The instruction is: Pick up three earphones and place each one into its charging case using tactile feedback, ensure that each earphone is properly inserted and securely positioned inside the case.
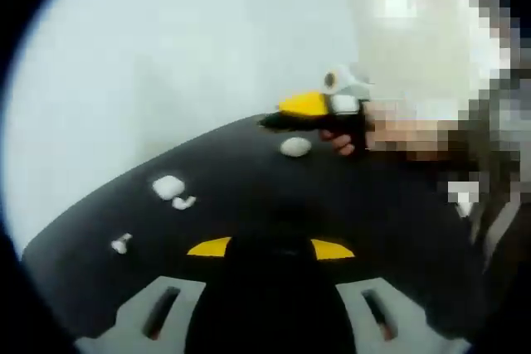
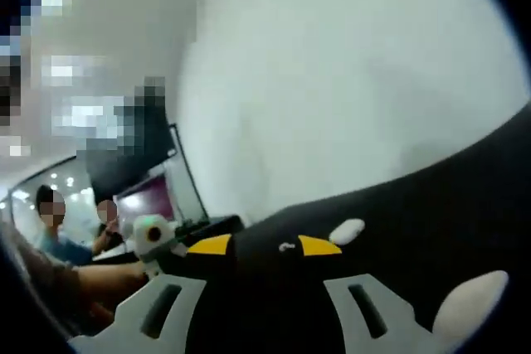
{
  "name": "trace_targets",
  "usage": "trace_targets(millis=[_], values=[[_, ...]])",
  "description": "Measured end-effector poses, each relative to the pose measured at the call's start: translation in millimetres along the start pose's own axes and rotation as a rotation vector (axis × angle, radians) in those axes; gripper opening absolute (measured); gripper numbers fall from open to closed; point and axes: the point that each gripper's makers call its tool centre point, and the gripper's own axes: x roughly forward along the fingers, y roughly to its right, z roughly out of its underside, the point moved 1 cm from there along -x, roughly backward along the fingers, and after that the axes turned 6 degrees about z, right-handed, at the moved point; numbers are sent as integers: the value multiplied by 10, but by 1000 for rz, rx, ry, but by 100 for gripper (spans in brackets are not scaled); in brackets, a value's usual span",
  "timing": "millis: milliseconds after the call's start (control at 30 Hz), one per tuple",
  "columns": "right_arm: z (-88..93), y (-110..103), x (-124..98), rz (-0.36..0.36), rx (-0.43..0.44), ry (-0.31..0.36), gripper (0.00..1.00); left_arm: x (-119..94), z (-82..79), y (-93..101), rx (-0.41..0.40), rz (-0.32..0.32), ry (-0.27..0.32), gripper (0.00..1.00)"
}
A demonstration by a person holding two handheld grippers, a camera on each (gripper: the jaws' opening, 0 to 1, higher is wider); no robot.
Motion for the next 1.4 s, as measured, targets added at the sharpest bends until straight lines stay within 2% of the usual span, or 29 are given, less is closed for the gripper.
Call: trace_targets(millis=[67, 233, 300, 400, 433, 467, 500, 533, 600, 633, 667, 767, 867, 900, 1000, 1167, 1267, 1333, 1400], values=[[16, 5, 3, 1, -2, -5, 31, -16, 1, 78, -4, 34, 8, 32], [65, 17, 12, 1, 3, -19, 31, -59, -120, 428, -11, 225, 79, 32], [79, 17, 14, 0, 1, -24, 31, -65, -79, 546, -48, 310, 60, 32], [88, 14, 19, 0, -5, -28, 31, -33, 75, 611, -148, 387, -2, 32], [87, 11, 19, 0, -10, -27, 31, -9, 138, 574, -158, 372, -25, 32], [82, 9, 19, 0, -14, -27, 31, 14, 109, 550, -158, 362, 8, 32], [75, 5, 17, 0, -17, -25, 31, 30, 168, 468, -149, 317, -24, 32], [69, 2, 17, -1, -18, -24, 31, 33, 246, 384, -106, 269, -61, 32], [63, -5, 17, -4, -17, -21, 31, 43, 330, 306, -65, 232, -82, 32], [63, -4, 17, -4, -16, -23, 31, 49, 251, 328, -90, 261, -27, 32], [64, -4, 18, -4, -16, -23, 31, 50, 254, 314, -136, 260, -38, 32], [65, -12, 25, -7, -16, -23, 31, 37, 273, 230, -62, 215, -60, 32], [74, -53, 36, -24, -32, -29, 31, 14, 276, 242, -62, 214, -68, 32], [103, -105, 43, -48, -65, -45, 31, 1, 280, 247, -57, 211, -72, 33], [289, -298, 73, -112, -176, -129, 32, -34, 301, 269, -49, 200, -85, 36], [563, -485, 100, -150, -347, -210, 33, -135, 342, 264, -13, 134, -112, 32], [754, -744, 82, -270, -335, -264, 33, -214, 360, 270, -8, 80, -110, 32], [929, -904, 44, -348, -303, -339, 37, -250, 358, 282, -24, 40, -91, 33], [1075, -1003, 29, -397, -318, -390, 45, -275, 363, 269, -24, -9, -78, 34]])
